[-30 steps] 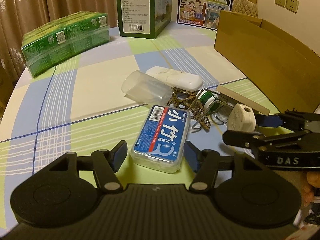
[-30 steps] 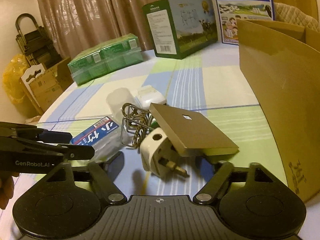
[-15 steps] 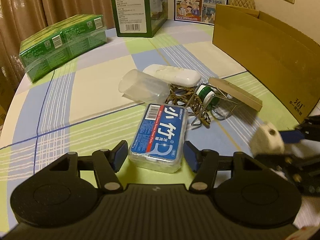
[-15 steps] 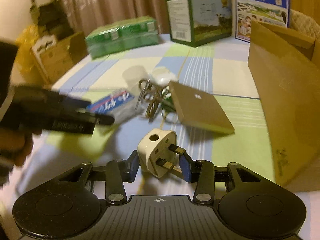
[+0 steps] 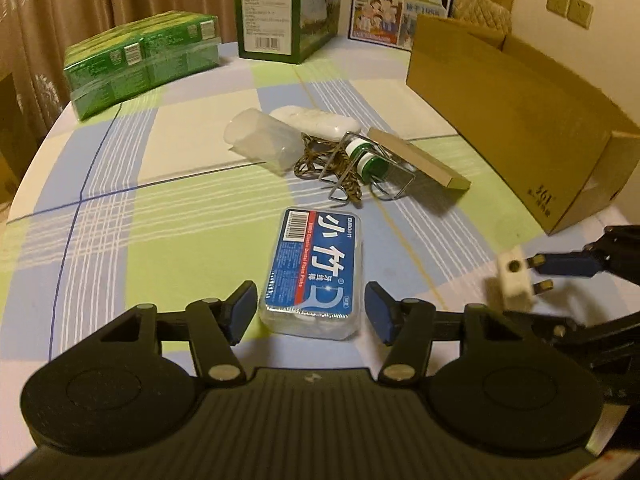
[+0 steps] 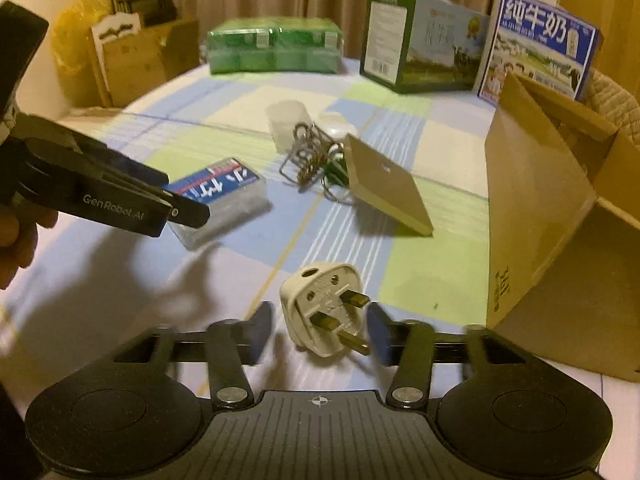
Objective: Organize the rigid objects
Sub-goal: 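Grasp the blue-and-white toothpick box with the left gripper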
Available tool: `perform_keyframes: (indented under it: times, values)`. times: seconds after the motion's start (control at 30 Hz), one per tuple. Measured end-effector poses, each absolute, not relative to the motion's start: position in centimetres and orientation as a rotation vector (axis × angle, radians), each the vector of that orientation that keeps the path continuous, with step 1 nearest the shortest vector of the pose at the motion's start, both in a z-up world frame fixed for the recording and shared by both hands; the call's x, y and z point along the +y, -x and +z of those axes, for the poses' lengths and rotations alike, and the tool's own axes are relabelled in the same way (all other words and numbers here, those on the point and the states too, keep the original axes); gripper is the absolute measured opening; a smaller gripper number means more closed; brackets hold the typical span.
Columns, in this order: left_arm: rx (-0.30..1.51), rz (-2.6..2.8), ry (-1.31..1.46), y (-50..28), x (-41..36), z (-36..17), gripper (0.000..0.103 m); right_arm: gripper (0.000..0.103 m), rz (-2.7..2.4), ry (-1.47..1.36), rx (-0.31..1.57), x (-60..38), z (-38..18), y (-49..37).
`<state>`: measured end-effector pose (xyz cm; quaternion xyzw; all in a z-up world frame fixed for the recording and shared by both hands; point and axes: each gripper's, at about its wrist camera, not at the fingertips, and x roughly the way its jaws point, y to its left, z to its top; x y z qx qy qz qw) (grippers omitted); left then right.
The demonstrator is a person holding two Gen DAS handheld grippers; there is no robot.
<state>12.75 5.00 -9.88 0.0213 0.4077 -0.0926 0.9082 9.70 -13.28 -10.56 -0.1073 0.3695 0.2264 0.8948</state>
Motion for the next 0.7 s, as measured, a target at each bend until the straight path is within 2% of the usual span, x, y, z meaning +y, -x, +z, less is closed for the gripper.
perform_keyframes:
  times: [0.1, 0.33, 0.53, 0.67, 0.7]
  values:
    - [0.83, -0.178, -0.029, -12.8, 5.4, -9.8, 0.059, 0.07, 0.479, 0.197, 0.724, -14.1, -10.4, -9.2]
    - [0.832, -0.186, -0.056, -13.2, 5.3, -10.3, 0.064, 0.07, 0.529, 0.136, 0.737, -14.8, -11.5, -10.3]
    - [0.821, -0.192, -0.077, -13.5, 5.1, -10.6, 0.064, 0.069, 0.613, 0.157, 0.718, -13.6, -12.6, -11.5]
    - [0.818, -0.193, -0.085, -13.7, 4.9, -10.7, 0.065, 0.049, 0.637, 0.199, 0.707, -12.8, -13.2, -11.9]
    - [0.818, -0.193, -0.087, -13.8, 4.9, -10.8, 0.066, 0.049, 0.637, 0.196, 0.706, -12.8, -13.2, -11.9]
